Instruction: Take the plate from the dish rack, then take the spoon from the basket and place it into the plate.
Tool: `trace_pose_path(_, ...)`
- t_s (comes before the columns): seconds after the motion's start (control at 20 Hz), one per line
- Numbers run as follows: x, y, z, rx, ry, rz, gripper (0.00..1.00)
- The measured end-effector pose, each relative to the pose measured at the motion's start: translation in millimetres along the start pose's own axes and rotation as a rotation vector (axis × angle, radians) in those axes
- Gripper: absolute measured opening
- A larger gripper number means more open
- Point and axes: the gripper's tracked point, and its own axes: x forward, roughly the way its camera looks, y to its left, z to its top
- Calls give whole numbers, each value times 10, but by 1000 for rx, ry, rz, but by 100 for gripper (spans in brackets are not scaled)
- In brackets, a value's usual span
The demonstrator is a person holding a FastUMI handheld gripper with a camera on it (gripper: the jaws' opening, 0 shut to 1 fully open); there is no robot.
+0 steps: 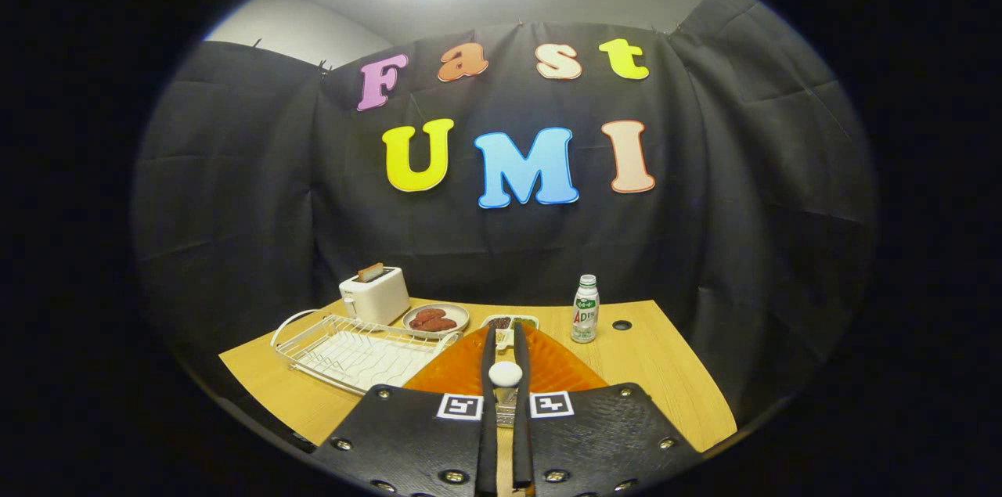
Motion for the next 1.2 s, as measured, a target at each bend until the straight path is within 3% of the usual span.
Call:
trace_pose_path(0.35,54,369,-347,-13,72,104,8)
trace_pose_path(0.75,279,1241,-1022,-53,199,343,8)
trace_pose_path(1.05,531,1709,-1428,-87,281,450,9)
trace_pose_path(1.2,586,1736,-1573,-109,326,453,14)
